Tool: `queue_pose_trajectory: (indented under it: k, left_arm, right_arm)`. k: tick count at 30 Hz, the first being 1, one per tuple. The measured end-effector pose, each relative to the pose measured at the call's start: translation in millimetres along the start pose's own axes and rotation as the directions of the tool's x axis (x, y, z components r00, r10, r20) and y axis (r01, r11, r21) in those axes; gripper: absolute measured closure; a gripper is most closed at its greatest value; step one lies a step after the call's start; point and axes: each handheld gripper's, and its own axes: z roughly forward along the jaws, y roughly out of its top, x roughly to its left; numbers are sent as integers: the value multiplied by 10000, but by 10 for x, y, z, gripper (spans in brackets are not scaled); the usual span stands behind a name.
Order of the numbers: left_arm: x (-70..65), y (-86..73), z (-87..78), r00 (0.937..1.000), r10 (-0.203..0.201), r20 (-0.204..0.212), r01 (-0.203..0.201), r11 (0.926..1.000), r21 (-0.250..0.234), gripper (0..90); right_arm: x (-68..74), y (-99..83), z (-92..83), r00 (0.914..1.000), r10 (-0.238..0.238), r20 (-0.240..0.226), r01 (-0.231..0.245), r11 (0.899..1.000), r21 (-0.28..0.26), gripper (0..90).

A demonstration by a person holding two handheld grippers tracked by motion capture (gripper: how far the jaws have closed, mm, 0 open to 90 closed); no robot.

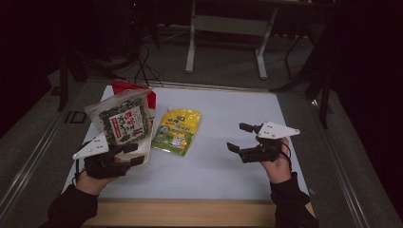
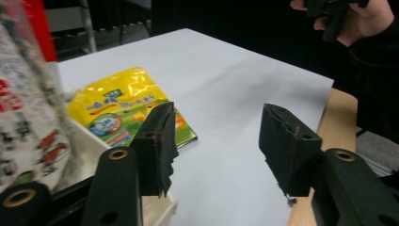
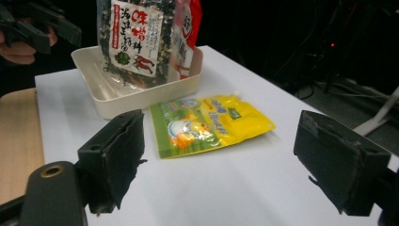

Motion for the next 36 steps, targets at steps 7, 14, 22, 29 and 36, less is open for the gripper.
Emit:
queue_pose_trajectory:
  k: [7,14,22,29,36]
  left_arm:
    - [-43,-37,154,9998,58,207,-62,9997,216,423]
    - [-84,-83,308,9993,-54,383,34,9985,538,275]
    - [-103,-140,405,9989,-129,454,101,9980,628,147]
    - [-102,-187,438,9999,-91,79,87,9985,532,95]
    - [-123,-215,445,9999,-102,81,100,9995,307,20]
  right_arm:
    - [33,-46,102,9989,-414,197,405,9983,423,140]
    - [75,-72,229,9995,32,307,-46,9991,426,123]
    - [78,-69,333,9996,264,112,-266,9996,125,100]
    - [68,-83,502,9994,268,202,-277,9987,427,135]
    - [-36,-109,770,9981,549,279,-570,9952,796,159]
